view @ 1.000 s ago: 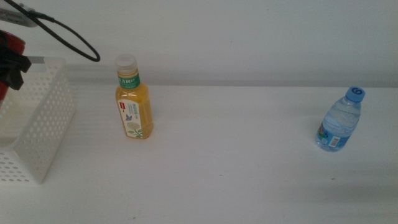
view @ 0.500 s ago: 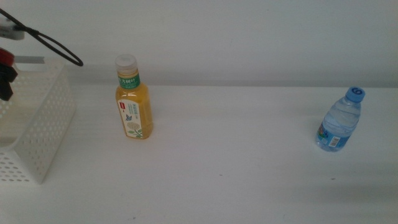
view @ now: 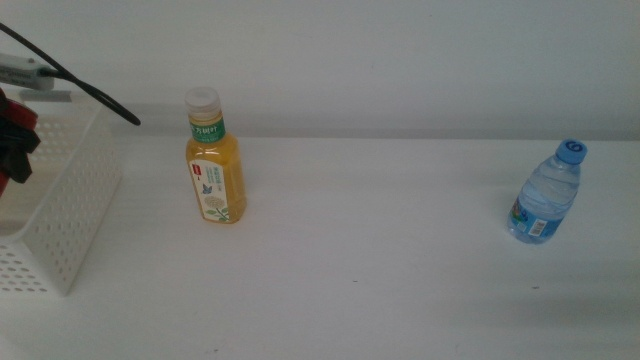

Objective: Use arms to grab the bottles and put them into the dustbin to the left of the table.

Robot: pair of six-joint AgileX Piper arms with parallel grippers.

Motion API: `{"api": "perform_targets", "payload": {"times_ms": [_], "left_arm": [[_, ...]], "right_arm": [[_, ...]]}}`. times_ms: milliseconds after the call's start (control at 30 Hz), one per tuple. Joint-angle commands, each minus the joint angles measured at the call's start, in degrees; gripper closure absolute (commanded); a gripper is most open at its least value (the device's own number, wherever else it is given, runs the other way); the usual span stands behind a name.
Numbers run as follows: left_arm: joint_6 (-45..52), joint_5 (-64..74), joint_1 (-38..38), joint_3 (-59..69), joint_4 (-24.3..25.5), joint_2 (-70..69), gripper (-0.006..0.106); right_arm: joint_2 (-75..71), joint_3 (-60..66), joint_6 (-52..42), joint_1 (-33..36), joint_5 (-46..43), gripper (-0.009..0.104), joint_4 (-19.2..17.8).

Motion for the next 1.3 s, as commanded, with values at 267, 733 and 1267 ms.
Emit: {"api": "perform_targets", "payload": {"times_ms": [267,733,1267], "left_arm": [[-1.23,4.54,-0.03,-0.75,3.49,-0.02,0.090],[0.06,2.82,-0.03,0.76,0.79,0.70,0.068],[0.32,0.55,-0.03,3.32,-1.71,0.70,0.037]], "right_arm": [[-2.15,1.99,-0.19,-0.30,-0.39,0.097,-0.37],[-2.15,1.99,-0.19,-0.30,-0.39,0.097,-0.37],[-2.15,1.99,-0.19,-0.30,-0.39,0.097,-0.37]]}}
